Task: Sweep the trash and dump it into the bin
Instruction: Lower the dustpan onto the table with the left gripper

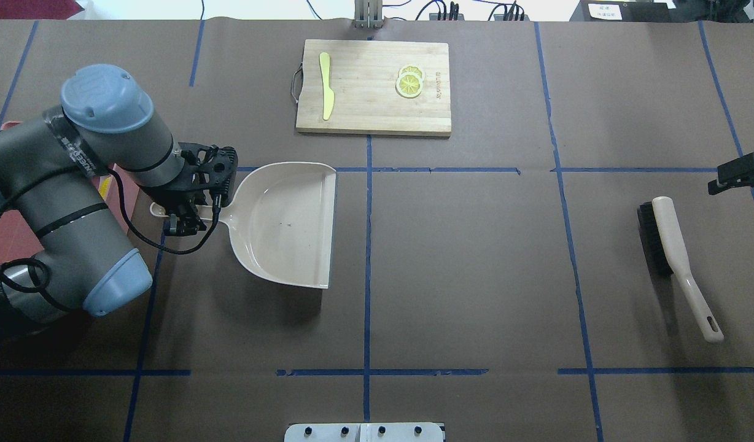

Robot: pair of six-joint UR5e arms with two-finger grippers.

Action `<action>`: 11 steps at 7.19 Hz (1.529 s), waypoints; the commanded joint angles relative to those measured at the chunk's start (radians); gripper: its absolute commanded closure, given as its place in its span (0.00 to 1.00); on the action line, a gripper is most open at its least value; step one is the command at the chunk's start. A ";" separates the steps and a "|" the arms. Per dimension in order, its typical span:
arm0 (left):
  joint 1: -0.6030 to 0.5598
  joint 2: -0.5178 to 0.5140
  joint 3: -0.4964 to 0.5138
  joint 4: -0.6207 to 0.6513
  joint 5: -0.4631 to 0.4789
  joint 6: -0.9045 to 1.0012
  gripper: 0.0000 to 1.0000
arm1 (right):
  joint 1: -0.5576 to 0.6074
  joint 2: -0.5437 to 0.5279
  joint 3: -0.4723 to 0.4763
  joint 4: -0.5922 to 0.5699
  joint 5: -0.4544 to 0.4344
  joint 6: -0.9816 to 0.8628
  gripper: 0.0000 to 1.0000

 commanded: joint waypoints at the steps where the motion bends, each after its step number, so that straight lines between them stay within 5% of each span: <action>1: 0.022 -0.051 0.072 -0.007 0.001 -0.027 0.97 | 0.001 0.001 -0.007 -0.001 0.001 -0.003 0.01; 4: 0.024 -0.062 0.090 -0.005 0.001 -0.065 0.94 | 0.001 0.001 -0.006 0.000 0.003 -0.003 0.01; 6: 0.042 -0.068 0.087 -0.012 -0.002 -0.054 0.58 | 0.001 -0.002 -0.007 -0.001 0.003 -0.003 0.01; 8: 0.057 -0.074 0.084 -0.010 -0.001 -0.054 0.41 | 0.001 -0.005 -0.010 -0.001 0.003 -0.003 0.01; 10: 0.060 -0.071 0.076 -0.005 0.002 -0.056 0.01 | 0.001 -0.005 -0.009 0.000 0.003 -0.003 0.01; 11: 0.060 -0.070 0.071 0.002 0.011 -0.064 0.00 | 0.001 -0.004 -0.009 0.000 0.003 -0.001 0.01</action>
